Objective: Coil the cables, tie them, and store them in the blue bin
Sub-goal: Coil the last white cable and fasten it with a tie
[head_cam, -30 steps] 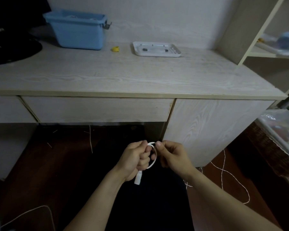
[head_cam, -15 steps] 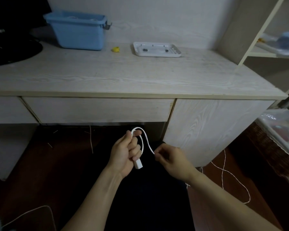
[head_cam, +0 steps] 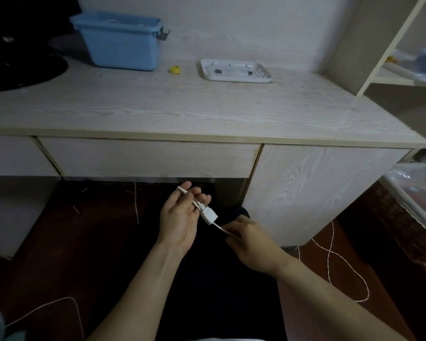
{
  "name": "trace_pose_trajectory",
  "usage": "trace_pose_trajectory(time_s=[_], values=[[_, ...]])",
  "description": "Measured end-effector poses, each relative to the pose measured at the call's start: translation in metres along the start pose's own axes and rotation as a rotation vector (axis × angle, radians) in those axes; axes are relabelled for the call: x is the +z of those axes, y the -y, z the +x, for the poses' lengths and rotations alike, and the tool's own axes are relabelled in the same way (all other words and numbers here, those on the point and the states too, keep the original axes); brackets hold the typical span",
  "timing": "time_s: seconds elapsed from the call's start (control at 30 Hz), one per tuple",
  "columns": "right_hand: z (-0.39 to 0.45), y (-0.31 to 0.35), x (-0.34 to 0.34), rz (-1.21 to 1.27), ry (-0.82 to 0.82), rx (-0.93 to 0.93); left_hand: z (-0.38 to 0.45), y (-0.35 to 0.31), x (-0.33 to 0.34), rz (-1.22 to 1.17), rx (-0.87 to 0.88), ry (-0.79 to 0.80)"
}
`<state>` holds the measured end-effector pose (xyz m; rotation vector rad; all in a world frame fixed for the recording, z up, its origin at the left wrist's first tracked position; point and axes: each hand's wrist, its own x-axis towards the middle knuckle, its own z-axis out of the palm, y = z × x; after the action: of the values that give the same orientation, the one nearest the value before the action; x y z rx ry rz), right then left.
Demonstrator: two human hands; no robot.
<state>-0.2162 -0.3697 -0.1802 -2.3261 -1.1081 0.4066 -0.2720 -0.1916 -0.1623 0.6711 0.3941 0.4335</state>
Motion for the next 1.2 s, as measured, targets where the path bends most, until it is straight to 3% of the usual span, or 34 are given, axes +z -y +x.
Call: trace_pose_trajectory(time_s=[0.13, 0.3, 0.43, 0.57, 0.73, 0.93, 1.07, 1.2], values=[[0.001, 0.003, 0.002, 0.075, 0.045, 0.055, -0.003, 0.001, 0.001, 0.08, 0.07, -0.022], [0.001, 0.004, 0.004, 0.138, 0.038, 0.114, -0.001, -0.001, 0.004, -0.072, 0.04, -0.049], [-0.001, 0.013, 0.005, 0.075, 0.053, 0.009, 0.0, 0.002, 0.003, 0.1, 0.089, -0.081], [-0.002, 0.026, 0.005, 0.029, -0.179, -0.145, 0.001, 0.008, -0.009, 0.429, 0.026, 0.037], [-0.003, 0.019, 0.001, 0.061, -0.351, -0.162, -0.005, 0.006, -0.003, 0.881, -0.061, 0.264], [-0.001, 0.022, -0.007, 0.24, -0.514, -0.052, -0.013, 0.005, 0.003, 1.026, -0.217, 0.428], [-0.001, 0.017, -0.012, 0.291, -0.456, 0.034, -0.015, -0.005, 0.004, 1.024, -0.328, 0.528], [0.0, 0.014, -0.011, 0.354, -0.448, -0.024, -0.015, -0.012, 0.003, 1.152, -0.34, 0.544]])
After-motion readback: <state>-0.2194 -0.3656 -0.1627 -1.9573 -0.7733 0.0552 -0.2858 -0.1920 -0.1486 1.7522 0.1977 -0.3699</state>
